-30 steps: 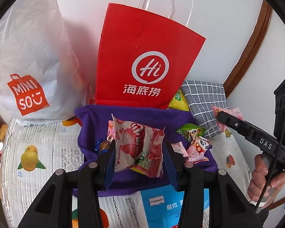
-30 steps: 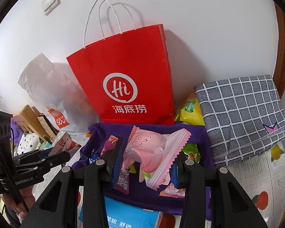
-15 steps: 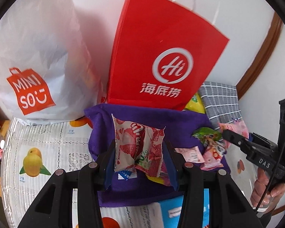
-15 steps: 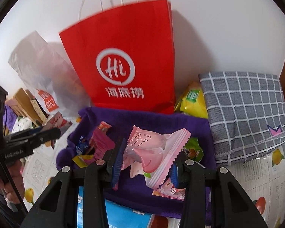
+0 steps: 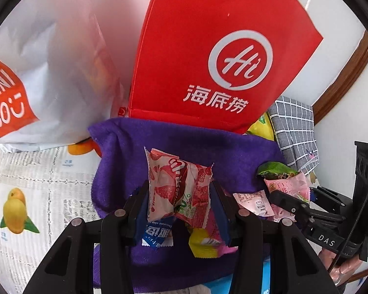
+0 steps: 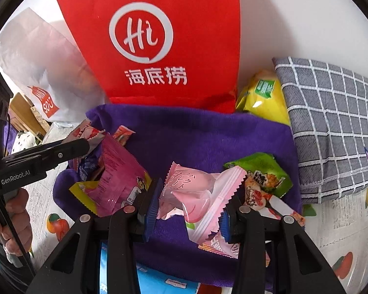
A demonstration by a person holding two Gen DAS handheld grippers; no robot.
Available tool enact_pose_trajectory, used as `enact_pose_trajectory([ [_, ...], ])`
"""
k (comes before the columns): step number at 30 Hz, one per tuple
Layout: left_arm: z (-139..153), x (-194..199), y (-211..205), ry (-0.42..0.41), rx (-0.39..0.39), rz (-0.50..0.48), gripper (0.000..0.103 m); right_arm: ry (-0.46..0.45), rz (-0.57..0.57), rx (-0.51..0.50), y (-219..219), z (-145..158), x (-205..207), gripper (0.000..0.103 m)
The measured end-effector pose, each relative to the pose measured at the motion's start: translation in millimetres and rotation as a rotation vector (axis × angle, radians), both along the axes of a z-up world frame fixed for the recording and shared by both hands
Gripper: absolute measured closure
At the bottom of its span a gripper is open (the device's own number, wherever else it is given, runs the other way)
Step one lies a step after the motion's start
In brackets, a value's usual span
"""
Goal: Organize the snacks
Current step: 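Lower both held snacks over the purple towel, then open both grippers to drop the snacks onto the towel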
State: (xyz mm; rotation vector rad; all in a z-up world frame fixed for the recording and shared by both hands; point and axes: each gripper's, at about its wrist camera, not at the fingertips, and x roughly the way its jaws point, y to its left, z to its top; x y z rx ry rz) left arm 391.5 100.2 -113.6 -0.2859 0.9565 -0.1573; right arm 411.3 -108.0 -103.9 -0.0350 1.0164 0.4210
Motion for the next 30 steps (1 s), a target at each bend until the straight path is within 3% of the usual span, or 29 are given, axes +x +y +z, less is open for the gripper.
enact_pose_trajectory([
  [5, -7.2, 4.1, 0.3, 0.017, -0.045, -0.014, 0.058, 0.035, 0.009, 0.006, 4.8, -11.9, 3.8, 0.061],
  [16, -9.8, 7.1, -5.0, 0.029, -0.064, -0.035, 0.053, 0.056, 0.014, -0.042, 8.8, -24.5, 7.9, 0.057],
  [20, -8.5, 6.9, -11.9, 0.024, -0.038, -0.049, 0.052, 0.051, 0.015, -0.021, 8.5, -21.2, 8.6, 0.048],
  [24, -5.4, 4.6, -16.3, 0.022, -0.034, -0.067, 0.042, -0.018, 0.011, 0.009, 3.3, -1.0, 1.1, 0.023],
  [26, -1.8, 1.6, -18.9, 0.014, -0.014, -0.071, 0.039, -0.078, -0.006, 0.010, 0.2, 10.5, -4.7, 0.022],
  [30, 7.7, -6.3, -20.1, -0.003, -0.012, -0.068, 0.029, -0.101, -0.040, 0.003, -5.2, 22.1, -7.8, 0.021],
])
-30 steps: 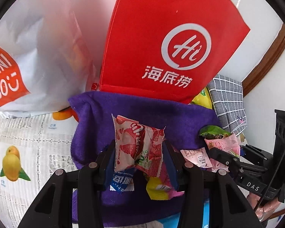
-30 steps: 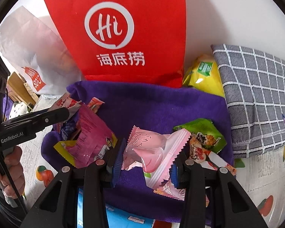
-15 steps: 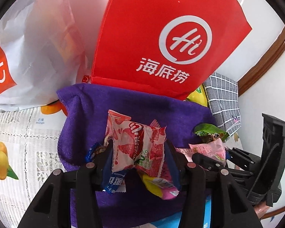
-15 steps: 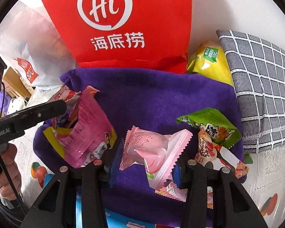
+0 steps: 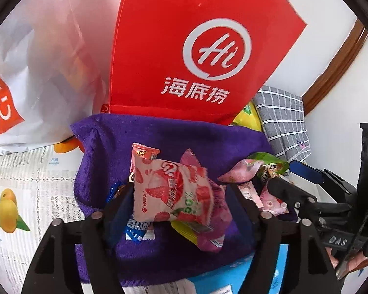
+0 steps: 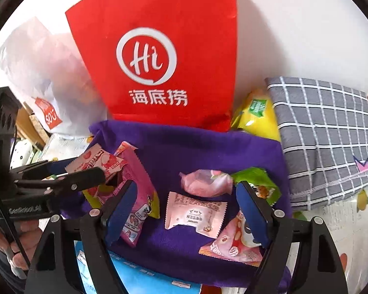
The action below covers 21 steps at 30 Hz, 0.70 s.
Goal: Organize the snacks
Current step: 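Open both grippers to drop the snacks onto the towel, then move both grippers back toward the red packet and yellow bag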
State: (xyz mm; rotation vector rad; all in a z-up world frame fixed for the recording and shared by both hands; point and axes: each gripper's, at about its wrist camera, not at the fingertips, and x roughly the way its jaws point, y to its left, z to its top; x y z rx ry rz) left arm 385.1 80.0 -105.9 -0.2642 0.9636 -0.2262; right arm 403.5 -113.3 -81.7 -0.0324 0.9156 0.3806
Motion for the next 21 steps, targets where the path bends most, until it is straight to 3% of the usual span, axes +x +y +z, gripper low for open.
enact_pose_trajectory([
  [9, 36.3, -42.0, 0.1, -0.070, 0.053, -0.005, 0.025, -0.036, -0.063, 0.003, -9.0, 24.3, -28.6, 0.021],
  [15, 57.0, -81.6, -2.5, -0.106, 0.057, 0.003, 0.025, -0.069, -0.092, 0.013, -20.2, 49.1, -74.0, 0.021],
  [21, 73.3, -126.5, -9.0, -0.142, 0.061, 0.006, 0.025, -0.092, -0.125, -0.049, -31.1, 67.7, -121.5, 0.015],
])
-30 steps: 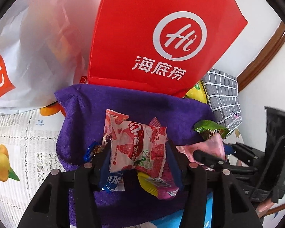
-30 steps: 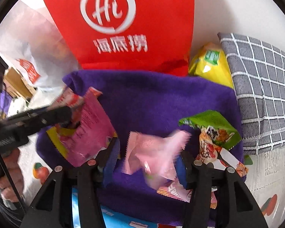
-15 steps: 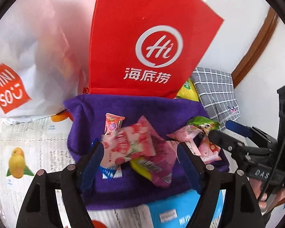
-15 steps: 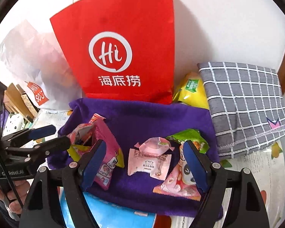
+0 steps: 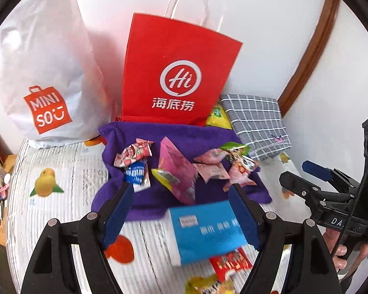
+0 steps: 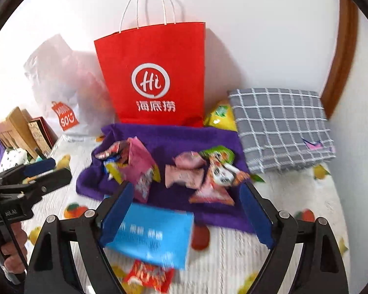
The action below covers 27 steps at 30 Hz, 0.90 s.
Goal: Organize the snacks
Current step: 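Move both grippers back toward the red packet and yellow bag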
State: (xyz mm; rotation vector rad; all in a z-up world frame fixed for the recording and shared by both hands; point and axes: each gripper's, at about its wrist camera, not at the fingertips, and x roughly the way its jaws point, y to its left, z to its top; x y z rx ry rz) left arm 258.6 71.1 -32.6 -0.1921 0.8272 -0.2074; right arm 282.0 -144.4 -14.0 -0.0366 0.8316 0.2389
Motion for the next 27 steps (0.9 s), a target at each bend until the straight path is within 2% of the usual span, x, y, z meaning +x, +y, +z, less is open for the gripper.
enact_pose_trajectory([
  [8, 13.6, -57.2, -11.8, -0.048, 0.023, 0.008, 0.025, -0.051, -0.006, 0.016, -18.6, 10.5, -69.4, 0.015],
  [15, 17.0, -94.6, -23.7, -0.072, 0.031, 0.004, 0.025, -0.079, -0.007, 0.002, -24.5, 8.8, -106.0, 0.015],
  [21, 9.9, -118.3, -24.5, -0.068, 0.068, 0.028, 0.025, -0.034, 0.024, 0.032, -24.4, -12.6, -127.3, 0.015],
  [27, -12.8, -134.8, -10.1, -0.019, 0.033, 0.038, 0.025, 0.039, 0.050, 0.120, -25.1, -45.5, -136.7, 0.015],
])
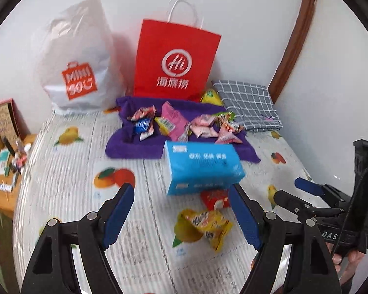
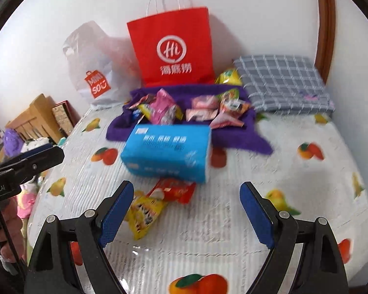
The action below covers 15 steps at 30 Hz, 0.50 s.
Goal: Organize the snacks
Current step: 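Move both grippers back toward the red packet and yellow bag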
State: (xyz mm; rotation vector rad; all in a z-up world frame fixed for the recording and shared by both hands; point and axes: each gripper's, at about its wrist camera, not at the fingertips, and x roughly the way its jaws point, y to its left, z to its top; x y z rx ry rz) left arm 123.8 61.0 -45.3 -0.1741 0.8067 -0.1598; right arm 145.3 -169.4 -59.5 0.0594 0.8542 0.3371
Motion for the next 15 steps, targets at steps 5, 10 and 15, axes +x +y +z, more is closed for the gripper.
enact_pose_trajectory([
  [5, -24.4, -8.4, 17.4, 0.044, -0.018, 0.018, 0.025, 0.039, 0.000, -0.002, 11.2, -24.8, 3.0, 0.025],
  [10, -39.5, -8.2, 33.8, 0.065, -0.057, 0.045, 0.025, 0.076, 0.023, -0.003, 17.8, -30.8, 8.7, 0.033],
  [15, -57.7, -4.8, 50.9, 0.098, -0.054, 0.079, 0.025, 0.112, 0.011, 0.010, 21.1, -39.7, 25.4, 0.033],
])
